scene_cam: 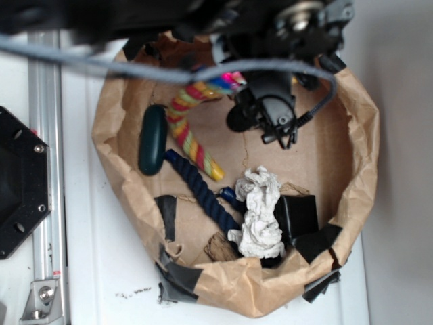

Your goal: Grab the multicolored rope.

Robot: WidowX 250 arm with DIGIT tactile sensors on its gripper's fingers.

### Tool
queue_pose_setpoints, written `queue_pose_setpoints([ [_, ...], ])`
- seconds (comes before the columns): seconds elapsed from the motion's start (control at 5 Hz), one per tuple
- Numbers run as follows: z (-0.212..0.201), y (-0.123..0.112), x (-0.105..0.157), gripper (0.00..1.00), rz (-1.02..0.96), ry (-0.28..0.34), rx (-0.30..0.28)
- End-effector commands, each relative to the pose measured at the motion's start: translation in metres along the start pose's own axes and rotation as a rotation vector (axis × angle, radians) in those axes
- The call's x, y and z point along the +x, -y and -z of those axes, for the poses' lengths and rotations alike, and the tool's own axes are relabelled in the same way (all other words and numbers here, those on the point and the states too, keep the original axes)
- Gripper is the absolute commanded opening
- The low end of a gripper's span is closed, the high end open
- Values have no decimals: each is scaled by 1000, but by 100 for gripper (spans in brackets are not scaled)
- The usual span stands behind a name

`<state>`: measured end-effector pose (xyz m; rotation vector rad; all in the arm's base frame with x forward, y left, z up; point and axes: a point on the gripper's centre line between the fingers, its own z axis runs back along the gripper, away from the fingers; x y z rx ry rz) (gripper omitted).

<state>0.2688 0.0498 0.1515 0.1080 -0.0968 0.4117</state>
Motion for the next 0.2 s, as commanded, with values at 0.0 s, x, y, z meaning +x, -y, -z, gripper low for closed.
queue_pose_setpoints([
  [0.0, -36, 6, -7, 0, -2, 74, -146],
])
